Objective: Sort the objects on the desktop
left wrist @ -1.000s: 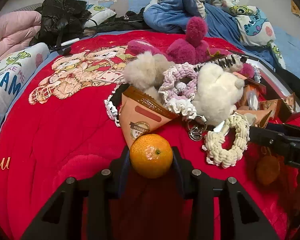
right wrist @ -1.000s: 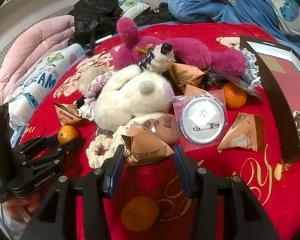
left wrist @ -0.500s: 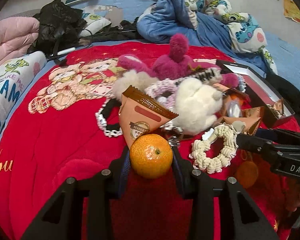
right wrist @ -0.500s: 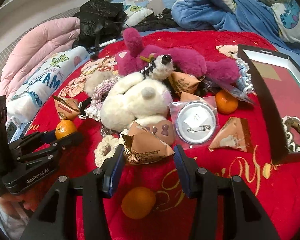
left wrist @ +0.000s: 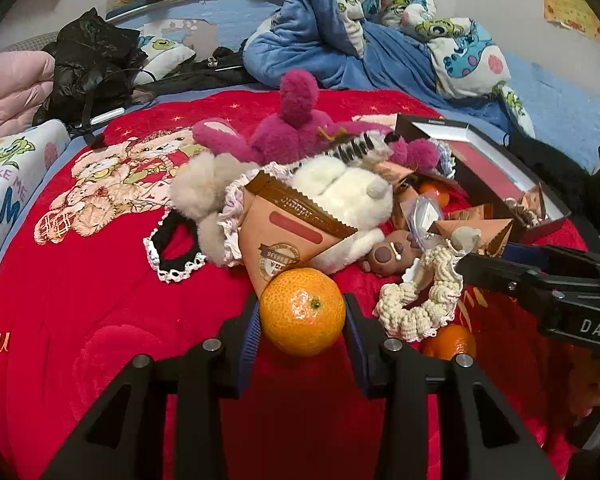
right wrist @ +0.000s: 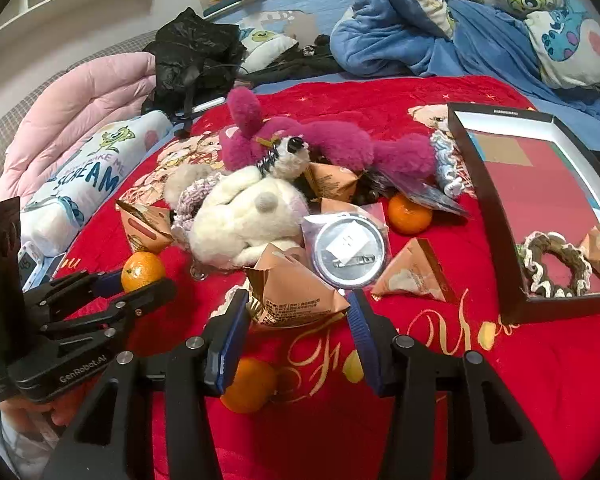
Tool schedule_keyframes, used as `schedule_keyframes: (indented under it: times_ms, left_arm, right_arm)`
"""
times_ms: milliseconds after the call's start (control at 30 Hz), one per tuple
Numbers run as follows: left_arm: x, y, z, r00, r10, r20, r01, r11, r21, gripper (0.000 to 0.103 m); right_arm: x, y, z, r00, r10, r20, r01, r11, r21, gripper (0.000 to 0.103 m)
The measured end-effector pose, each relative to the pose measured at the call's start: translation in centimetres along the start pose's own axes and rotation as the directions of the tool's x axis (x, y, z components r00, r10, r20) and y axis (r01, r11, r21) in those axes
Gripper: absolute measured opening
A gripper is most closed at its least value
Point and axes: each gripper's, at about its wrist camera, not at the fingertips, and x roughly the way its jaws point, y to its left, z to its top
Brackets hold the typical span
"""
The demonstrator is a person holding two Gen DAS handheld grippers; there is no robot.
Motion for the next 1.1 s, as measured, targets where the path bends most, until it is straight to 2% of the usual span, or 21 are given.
schedule_keyframes:
  times_ms: [200, 433, 600, 667, 700, 733, 900, 1033, 1100]
  left_arm:
    - [0.4, 0.6, -0.2, 1.000, 0.001, -0.014, -0.001, 1.000, -0.015, 0.040]
    - [0.2, 1.6, -0.4, 0.999, -0.048, -0.014, 0.048, 0.998, -0.032, 0.040]
    - [0.3, 2.2, -0.6, 0.998, -0.052, -0.022, 0.051, 0.998, -0.037, 0.040]
    - [0.4, 2.4, -0.8, 0.998, -0.060, -0.030, 0.058, 0.998, -0.039, 0.036]
    - [0.5, 2.4, -0.9, 0.997, -0.062, -0.037, 0.060, 0.998, -0.035, 0.024]
    - [0.7, 2.4, -1.0, 0.997, -0.060, -0.049, 0.058, 0.998, -0.029, 0.021]
    - [1.7, 2.2, -1.7, 0.995, -0.040, -0.090, 0.041, 0.999, 0.011, 0.021]
    - [1.5, 2.3, -2.0, 0.995, -0.035, -0.094, 0.035, 0.999, 0.006, 0.033]
    - [1.1, 2.4, -2.3, 0.995, -0.034, -0.093, 0.035, 0.999, 0.003, 0.035]
  right_arm:
    - [0.0, -0.4, -0.1, 1.000, 0.006, 0.002, -0.006, 1.000, 0.012, 0.048]
    - [0.3, 0.0, 0.3, 1.000, 0.027, 0.010, -0.027, 0.999, 0.019, 0.048]
    - [0.8, 0.9, 0.5, 0.999, 0.034, 0.008, -0.034, 0.999, 0.009, 0.048]
    - [1.0, 1.2, 0.6, 0.999, 0.038, 0.004, -0.038, 0.999, 0.007, 0.048]
    - [1.1, 1.3, 0.6, 0.999, 0.038, 0.004, -0.038, 0.999, 0.006, 0.048]
    - [1.1, 1.4, 0.6, 0.999, 0.039, 0.003, -0.039, 0.999, 0.004, 0.048]
    - [1.4, 1.9, 0.7, 0.999, 0.052, 0.001, -0.052, 0.999, 0.006, 0.048]
    - [1.4, 2.2, 0.8, 0.998, 0.055, 0.001, -0.055, 0.998, 0.003, 0.048]
    - [1.4, 2.2, 0.8, 0.999, 0.054, 0.001, -0.054, 0.999, 0.003, 0.048]
